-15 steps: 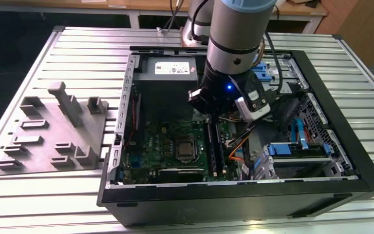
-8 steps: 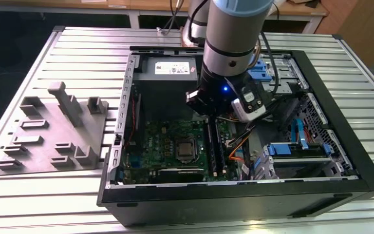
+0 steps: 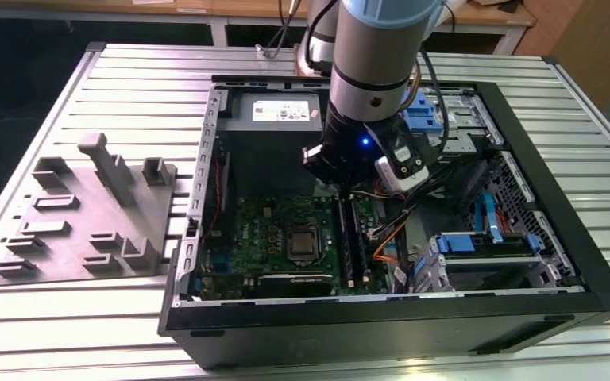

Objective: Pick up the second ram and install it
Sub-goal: 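Press down the second ram until it locks into place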

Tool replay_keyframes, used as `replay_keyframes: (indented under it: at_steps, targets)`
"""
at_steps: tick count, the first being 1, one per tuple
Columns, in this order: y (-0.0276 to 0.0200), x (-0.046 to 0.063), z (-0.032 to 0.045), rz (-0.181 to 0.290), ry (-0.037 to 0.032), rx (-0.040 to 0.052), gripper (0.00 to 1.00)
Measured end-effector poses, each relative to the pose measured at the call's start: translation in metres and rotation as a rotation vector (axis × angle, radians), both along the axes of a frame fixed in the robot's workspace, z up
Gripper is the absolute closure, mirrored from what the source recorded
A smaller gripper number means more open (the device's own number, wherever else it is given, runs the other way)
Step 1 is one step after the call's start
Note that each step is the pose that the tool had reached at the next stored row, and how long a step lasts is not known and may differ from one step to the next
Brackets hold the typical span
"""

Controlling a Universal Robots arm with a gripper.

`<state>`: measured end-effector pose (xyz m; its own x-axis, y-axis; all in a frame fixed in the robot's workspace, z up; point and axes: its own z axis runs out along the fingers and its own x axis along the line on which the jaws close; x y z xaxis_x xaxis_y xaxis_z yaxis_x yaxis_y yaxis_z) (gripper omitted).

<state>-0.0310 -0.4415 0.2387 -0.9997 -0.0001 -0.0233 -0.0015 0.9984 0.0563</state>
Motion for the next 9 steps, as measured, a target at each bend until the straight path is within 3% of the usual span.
replay_keyframes:
  at_steps: [9]
  targets:
    - [0.0, 0.0026, -0.0006, 0.001, 0.0001, 0.0002, 0.9]
